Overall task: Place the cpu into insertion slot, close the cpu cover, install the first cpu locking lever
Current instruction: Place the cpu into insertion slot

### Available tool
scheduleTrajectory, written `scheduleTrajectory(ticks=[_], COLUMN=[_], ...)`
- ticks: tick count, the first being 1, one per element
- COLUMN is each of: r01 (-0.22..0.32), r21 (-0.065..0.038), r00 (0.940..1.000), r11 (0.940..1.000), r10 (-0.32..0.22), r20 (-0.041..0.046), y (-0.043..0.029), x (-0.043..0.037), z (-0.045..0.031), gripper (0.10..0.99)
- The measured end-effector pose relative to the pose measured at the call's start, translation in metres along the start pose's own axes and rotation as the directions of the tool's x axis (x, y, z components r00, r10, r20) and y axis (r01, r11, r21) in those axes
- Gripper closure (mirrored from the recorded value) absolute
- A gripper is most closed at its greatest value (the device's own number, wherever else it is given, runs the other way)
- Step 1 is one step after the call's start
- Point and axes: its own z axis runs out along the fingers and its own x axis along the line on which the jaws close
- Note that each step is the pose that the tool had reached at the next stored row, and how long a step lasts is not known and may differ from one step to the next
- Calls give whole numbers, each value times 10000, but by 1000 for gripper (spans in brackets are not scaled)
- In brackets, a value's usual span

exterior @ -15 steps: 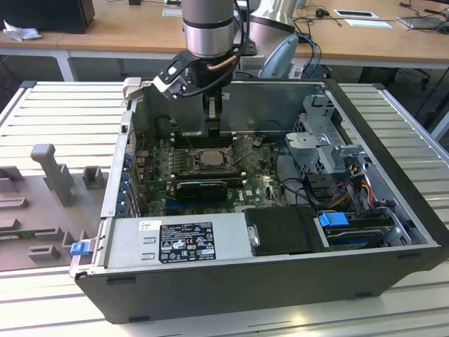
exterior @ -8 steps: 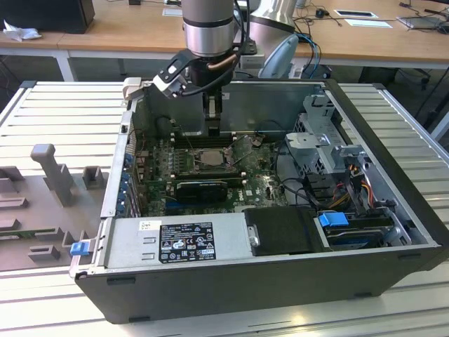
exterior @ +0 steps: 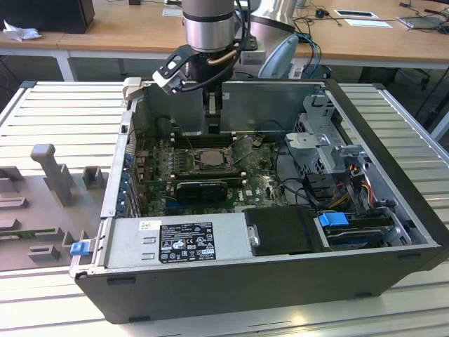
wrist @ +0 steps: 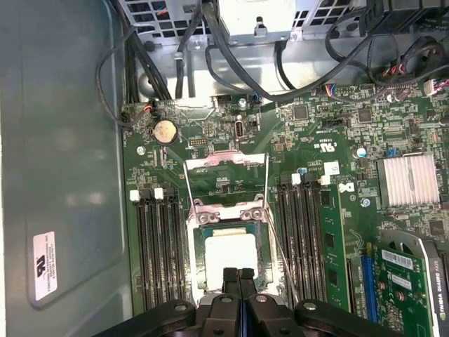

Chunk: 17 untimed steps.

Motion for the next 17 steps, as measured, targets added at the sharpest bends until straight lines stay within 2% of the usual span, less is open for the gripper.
scheduleTrajectory(ticks=[7,12,17], r01=[-27,-26,-25], r21=[0,6,6], r00=[10000,10000,10000], r11=[10000,10000,10000], r10=[27,26,25], r20=[6,6,7], y=[40,117,134], x=[4,10,12], z=[-4,6,8], gripper=[980,980,980])
